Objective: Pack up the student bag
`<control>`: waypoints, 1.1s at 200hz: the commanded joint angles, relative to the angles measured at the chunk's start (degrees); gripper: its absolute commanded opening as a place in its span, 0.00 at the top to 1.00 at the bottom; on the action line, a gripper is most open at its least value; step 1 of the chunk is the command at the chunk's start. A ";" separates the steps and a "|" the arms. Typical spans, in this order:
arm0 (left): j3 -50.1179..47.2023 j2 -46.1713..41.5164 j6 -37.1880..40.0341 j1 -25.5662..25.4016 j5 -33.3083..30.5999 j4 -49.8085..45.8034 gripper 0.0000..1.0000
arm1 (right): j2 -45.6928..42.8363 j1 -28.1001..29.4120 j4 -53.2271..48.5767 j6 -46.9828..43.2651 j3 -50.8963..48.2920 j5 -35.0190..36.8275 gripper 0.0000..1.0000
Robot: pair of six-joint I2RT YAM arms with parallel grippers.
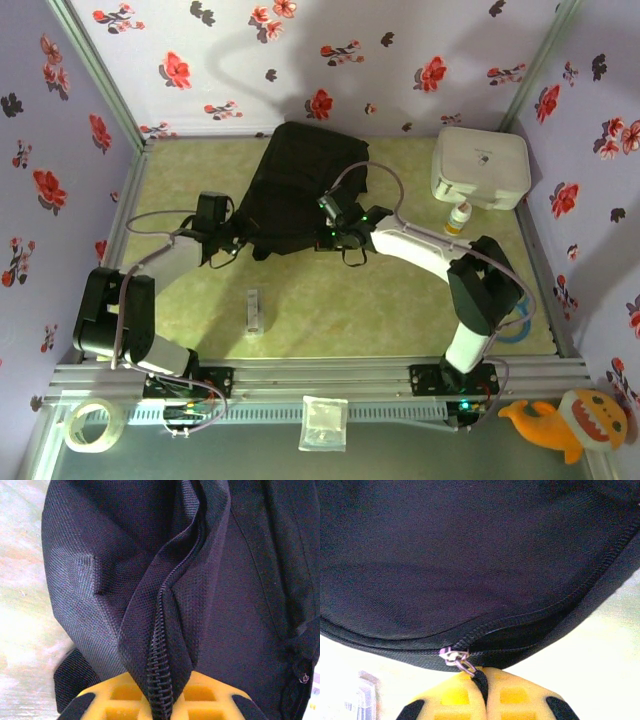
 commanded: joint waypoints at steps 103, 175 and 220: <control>-0.40 -2.09 8.67 1.38 -4.56 -9.84 1.00 | 3.06 -9.39 -14.31 -9.36 8.58 5.60 0.94; 1.33 -2.00 9.81 0.51 -2.42 -10.28 1.00 | 3.54 -10.65 -12.03 -10.54 8.66 5.39 0.90; 1.33 -1.92 10.65 0.31 -1.73 -10.98 1.00 | 5.51 -12.11 -12.92 -10.67 11.32 5.47 0.91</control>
